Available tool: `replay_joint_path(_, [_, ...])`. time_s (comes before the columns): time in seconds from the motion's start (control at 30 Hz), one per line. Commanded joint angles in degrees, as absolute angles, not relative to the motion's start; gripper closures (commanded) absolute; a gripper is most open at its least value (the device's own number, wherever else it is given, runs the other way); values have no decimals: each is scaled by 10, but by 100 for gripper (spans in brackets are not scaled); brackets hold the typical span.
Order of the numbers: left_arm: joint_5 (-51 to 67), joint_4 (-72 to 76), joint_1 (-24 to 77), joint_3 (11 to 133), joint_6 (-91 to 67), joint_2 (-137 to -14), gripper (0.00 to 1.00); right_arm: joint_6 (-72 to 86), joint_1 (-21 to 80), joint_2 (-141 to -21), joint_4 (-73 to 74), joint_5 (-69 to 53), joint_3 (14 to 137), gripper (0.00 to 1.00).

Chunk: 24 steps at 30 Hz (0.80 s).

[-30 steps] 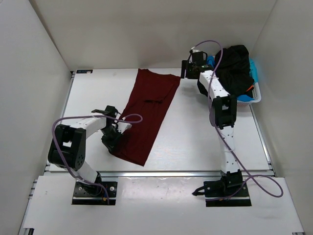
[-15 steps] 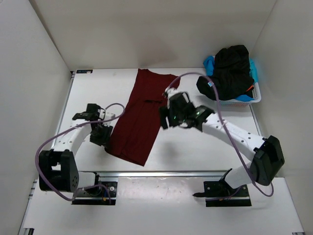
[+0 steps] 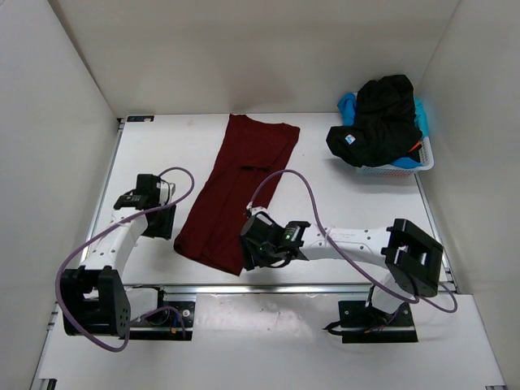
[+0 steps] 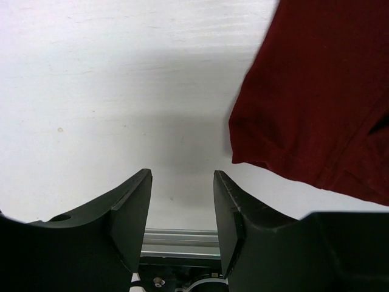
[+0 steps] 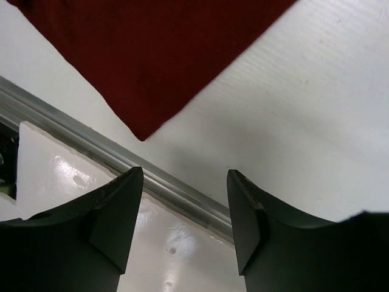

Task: Fold and stack the t-shirts
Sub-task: Rotate the tshirt 90 degrees

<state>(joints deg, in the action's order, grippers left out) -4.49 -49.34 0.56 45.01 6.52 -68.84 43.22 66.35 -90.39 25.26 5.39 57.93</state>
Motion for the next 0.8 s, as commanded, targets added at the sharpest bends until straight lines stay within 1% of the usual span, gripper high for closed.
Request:
replay_joint_path(0.0, [-80,-475,14,458,46,-665,44,525,687,-920,208,100,594,46])
replay_joint_path(0.1, [-73,-485,10,467,45,-662,43,564,697,-951,242,108,621,45])
replay_joint_path(0.2, [-62,-483,21,466,45,-657,42,593,691,-947,209,110,606,44])
replay_joint_path(0.27, [-59,-475,31,457,48,-657,41,626,685,-948,217,106,590,43])
replay_joint_path(0.37, [-47,-475,37,454,48,-665,42,641,674,-958,215,98,592,44])
replay_joint_path(0.4, [-48,-475,32,453,47,-666,42,643,676,-965,207,98,602,41])
replay_joint_path(0.43, [-48,-475,31,457,49,-662,42,636,678,-980,210,98,613,42])
replay_joint_path(0.5, [-46,-477,32,453,54,-662,41,629,679,-1013,256,108,668,42])
replay_joint_path(0.57, [-43,-477,41,448,54,-662,41,637,685,-1034,284,113,697,41])
replay_joint_path(0.6, [-46,-475,48,447,53,-663,43,633,683,-1049,300,112,703,42])
replay_joint_path(0.77, [-36,-473,49,448,55,-657,41,668,689,-1081,378,118,732,42])
